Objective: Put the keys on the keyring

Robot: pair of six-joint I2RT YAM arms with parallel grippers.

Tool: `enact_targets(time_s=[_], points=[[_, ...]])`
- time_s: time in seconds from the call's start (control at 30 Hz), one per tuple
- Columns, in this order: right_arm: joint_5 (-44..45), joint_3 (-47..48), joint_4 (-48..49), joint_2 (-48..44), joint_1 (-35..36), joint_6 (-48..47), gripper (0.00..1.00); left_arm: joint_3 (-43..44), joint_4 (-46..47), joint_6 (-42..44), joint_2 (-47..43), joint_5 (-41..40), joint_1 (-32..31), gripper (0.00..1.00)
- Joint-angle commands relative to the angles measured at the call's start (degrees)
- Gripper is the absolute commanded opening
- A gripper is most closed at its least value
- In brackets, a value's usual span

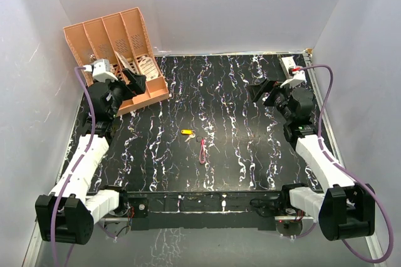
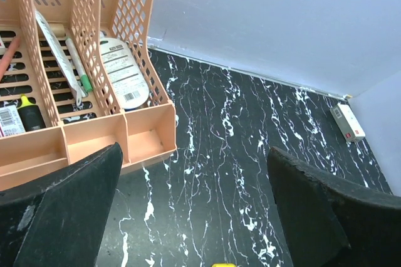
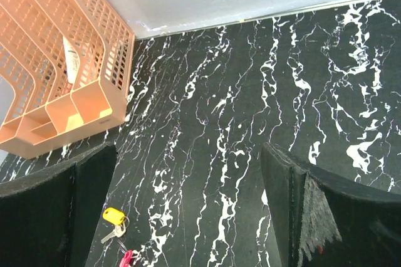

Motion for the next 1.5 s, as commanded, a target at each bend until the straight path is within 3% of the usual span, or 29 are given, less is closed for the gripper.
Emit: enact_targets(time_s=[0.0, 0.3, 0.47, 0.57, 0.77, 1.0, 1.3, 1.47], points=[[0.1, 0.9, 0.9, -3.0, 0.0, 0.0, 0.98, 0.0, 2.4, 0.2, -2.5, 3.9, -0.1, 0.99], [4.7, 1.0, -3.8, -2.8, 0.0, 2.7, 0.98, -2.1, 1.4, -9.3, -5.6, 1.8, 0.0, 0.99], [0.1, 1.7, -7.3, -2.6, 0.0, -0.8, 0.98, -0.6, -4.2, -11.1, -4.2, -0.3, 0.0, 0.98], [-5.6, 3.5, -12.1, 1.2, 0.6, -3.6, 0.98, -1.1, -4.6, -9.6, -3.0, 4.9, 0.0, 0.97], [-1.5, 4.2, -15.8, 5.6, 12.0, -7.2, 0.97, -8.3, -1.0, -7.2, -3.8, 10.5, -1.4, 0.93], [1.6, 5.0, -13.7, 12.8, 24.5, -7.5, 0.83, -9.7, -0.9, -4.2, -1.4, 10.0, -8.8, 0.90], [-3.1, 3.6, -4.2, 21.3, 27.7, -7.7, 0.58, -14.0, 3.3, -5.4, 0.2, 9.0, -14.8, 0.90], [-3.0, 6.2, -2.2, 27.2, 29.9, -9.2, 0.52, -14.8, 4.0, -4.8, 1.0, 8.1, -16.0, 0.89]])
